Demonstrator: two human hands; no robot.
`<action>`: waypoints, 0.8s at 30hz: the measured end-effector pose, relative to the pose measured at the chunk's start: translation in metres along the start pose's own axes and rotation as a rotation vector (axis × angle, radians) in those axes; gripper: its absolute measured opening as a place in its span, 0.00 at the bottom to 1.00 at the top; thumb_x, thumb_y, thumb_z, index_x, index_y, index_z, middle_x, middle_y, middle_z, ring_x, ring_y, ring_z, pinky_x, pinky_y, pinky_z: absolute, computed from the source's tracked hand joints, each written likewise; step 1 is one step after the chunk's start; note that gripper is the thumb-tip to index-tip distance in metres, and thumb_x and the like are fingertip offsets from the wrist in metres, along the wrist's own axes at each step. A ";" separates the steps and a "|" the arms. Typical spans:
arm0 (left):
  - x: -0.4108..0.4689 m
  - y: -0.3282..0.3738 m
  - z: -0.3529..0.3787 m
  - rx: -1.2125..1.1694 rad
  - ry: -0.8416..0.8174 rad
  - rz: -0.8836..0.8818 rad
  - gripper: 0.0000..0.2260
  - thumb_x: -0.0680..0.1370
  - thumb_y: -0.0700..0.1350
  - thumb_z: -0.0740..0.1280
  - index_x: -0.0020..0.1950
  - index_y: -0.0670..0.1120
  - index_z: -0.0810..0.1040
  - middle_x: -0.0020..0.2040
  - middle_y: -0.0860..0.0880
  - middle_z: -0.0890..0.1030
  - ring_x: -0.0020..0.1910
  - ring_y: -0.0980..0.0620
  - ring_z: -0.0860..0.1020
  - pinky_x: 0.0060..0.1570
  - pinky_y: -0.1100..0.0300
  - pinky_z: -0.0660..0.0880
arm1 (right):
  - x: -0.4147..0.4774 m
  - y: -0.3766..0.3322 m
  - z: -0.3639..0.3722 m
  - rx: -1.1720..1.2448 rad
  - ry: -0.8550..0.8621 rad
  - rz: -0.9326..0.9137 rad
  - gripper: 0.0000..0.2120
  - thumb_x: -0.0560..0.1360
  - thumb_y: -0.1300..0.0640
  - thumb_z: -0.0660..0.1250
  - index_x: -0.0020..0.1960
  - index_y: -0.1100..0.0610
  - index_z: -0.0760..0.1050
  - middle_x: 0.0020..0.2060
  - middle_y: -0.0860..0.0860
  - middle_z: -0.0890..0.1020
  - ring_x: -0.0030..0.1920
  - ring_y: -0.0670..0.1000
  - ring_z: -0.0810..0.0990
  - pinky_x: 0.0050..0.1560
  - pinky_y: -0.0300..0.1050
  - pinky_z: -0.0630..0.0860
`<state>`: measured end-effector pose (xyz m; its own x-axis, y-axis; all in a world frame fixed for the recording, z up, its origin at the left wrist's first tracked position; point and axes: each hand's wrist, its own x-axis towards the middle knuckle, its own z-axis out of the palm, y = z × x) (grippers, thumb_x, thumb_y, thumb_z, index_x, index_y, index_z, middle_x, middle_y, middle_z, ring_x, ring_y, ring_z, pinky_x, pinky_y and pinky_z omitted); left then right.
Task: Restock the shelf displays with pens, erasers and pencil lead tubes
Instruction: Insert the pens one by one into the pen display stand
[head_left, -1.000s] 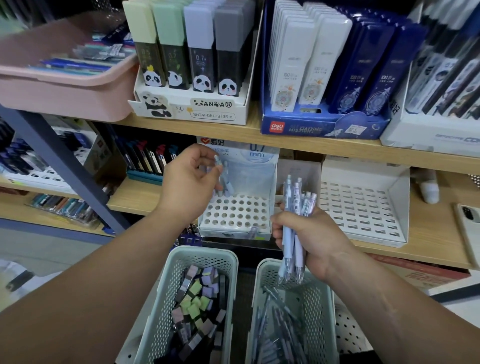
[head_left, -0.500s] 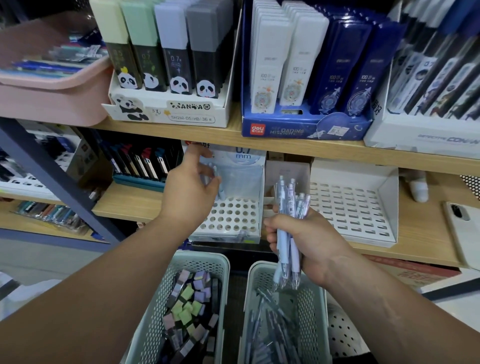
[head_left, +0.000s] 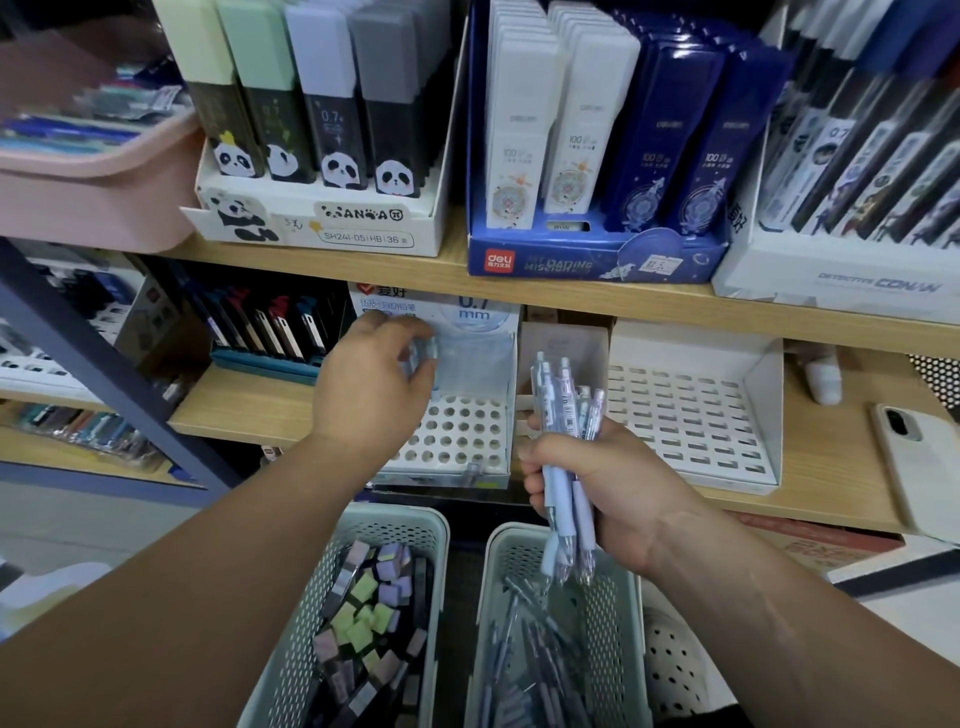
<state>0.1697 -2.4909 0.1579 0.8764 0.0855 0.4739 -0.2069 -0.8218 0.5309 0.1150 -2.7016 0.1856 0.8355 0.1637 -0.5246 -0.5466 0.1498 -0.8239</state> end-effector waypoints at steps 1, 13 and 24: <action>0.000 0.002 -0.002 -0.011 0.000 -0.001 0.08 0.74 0.39 0.72 0.52 0.46 0.83 0.46 0.48 0.79 0.40 0.51 0.76 0.43 0.57 0.76 | 0.000 0.000 0.000 0.003 -0.002 0.002 0.12 0.73 0.70 0.71 0.54 0.60 0.78 0.33 0.55 0.81 0.32 0.51 0.79 0.36 0.46 0.79; -0.035 0.052 -0.021 -0.942 -0.514 -0.592 0.08 0.80 0.43 0.67 0.41 0.46 0.76 0.29 0.50 0.75 0.25 0.54 0.66 0.24 0.65 0.63 | -0.013 0.002 0.022 -0.053 -0.270 0.077 0.13 0.66 0.67 0.72 0.50 0.61 0.78 0.35 0.58 0.81 0.32 0.52 0.80 0.34 0.46 0.79; -0.031 0.021 -0.037 -1.050 -0.323 -0.744 0.07 0.82 0.43 0.66 0.50 0.41 0.79 0.38 0.45 0.80 0.30 0.50 0.78 0.28 0.60 0.73 | -0.010 0.009 0.036 -0.015 -0.097 0.057 0.12 0.74 0.70 0.68 0.56 0.61 0.75 0.37 0.59 0.83 0.30 0.51 0.77 0.34 0.44 0.75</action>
<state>0.1224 -2.4903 0.1807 0.9594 0.0658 -0.2743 0.2569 0.1979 0.9459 0.0994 -2.6673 0.1910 0.7935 0.2654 -0.5477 -0.5913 0.1231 -0.7970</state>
